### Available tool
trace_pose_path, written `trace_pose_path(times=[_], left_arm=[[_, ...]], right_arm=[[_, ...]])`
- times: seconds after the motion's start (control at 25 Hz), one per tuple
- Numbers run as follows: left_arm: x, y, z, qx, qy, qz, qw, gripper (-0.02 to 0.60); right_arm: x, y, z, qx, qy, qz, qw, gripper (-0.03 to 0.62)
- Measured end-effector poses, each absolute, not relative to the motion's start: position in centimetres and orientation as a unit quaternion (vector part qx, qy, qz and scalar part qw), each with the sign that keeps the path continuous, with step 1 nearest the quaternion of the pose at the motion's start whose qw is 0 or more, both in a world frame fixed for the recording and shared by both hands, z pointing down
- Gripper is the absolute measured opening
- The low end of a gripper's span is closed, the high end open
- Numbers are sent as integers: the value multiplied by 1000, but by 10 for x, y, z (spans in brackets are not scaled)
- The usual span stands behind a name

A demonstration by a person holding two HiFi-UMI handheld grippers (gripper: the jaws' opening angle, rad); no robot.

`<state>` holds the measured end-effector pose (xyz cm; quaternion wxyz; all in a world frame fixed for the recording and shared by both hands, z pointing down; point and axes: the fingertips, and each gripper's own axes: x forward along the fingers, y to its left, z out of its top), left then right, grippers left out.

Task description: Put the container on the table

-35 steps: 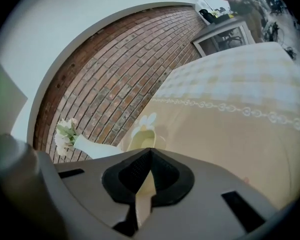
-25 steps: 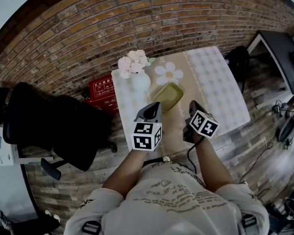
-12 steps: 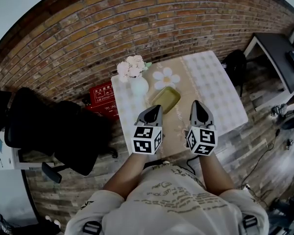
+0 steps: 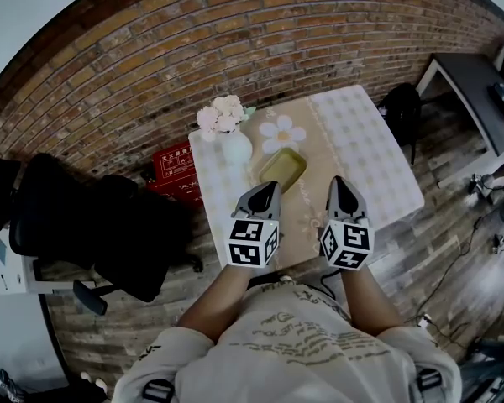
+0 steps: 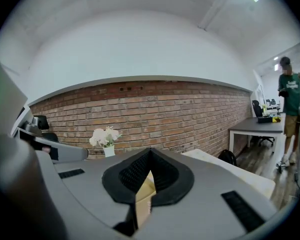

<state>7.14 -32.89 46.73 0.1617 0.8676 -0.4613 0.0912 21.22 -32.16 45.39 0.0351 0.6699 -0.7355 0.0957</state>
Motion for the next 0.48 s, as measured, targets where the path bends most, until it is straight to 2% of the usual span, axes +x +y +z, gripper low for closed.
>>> trace_pose_path(times=[0.48], left_arm=[[70,-330,471,864,-466,99,164,6]], right_arm=[[208,-323,463,658,-743,113,39,2]])
